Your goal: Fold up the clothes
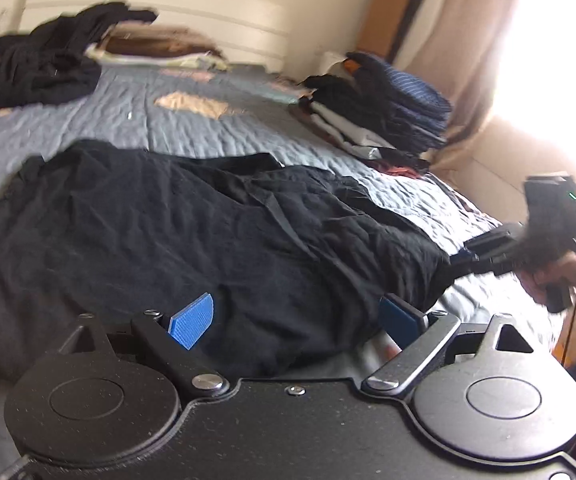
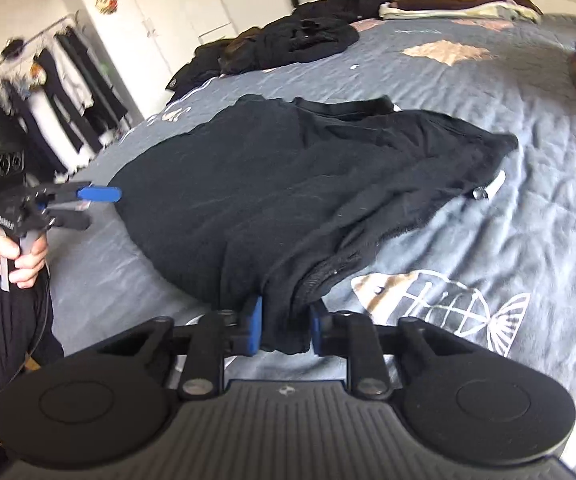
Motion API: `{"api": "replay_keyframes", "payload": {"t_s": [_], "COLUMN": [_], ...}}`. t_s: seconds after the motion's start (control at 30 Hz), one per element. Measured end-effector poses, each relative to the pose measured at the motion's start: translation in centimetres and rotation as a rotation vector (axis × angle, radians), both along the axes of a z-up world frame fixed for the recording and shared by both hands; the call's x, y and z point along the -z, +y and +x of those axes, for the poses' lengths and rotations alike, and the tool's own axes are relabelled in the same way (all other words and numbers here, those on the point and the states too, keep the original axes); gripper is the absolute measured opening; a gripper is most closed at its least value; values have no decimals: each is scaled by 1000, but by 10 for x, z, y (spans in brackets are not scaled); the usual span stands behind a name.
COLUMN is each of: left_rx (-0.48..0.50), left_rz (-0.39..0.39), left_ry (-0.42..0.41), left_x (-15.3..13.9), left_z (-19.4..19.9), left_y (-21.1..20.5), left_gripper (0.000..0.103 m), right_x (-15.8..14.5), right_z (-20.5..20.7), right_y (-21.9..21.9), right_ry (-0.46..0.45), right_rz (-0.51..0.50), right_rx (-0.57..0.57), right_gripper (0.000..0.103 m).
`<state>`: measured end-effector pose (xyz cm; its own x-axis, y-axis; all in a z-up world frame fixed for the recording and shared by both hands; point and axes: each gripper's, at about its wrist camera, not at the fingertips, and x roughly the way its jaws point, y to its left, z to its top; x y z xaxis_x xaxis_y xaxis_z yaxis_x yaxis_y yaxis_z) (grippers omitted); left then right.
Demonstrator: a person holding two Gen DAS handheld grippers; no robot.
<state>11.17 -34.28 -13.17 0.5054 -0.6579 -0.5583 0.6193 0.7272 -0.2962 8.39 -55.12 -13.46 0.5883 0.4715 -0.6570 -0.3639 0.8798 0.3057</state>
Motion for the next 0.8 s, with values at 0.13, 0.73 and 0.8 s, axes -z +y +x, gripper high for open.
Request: {"api": "replay_keyframes", "payload": {"t_s": [0.13,0.73,0.8], "left_rx": [-1,27,10], "left_rz": [59,166,182], "left_ry": [-24,-22,-41], "left_x": [-8,4,2], "left_z": [-13,-10,-9], "left_y": [-36,-28,-27], "left_gripper": [90,91,91], "right_x": [-18,-20,-37], "right_z": [-4,-7,-12], "right_y": [8,5,-1], "right_ry": [-62,23,11], "right_rz": [-97,-441,-422], "right_rx": [-55,-82,8], "right_gripper": [16,37,45]}}
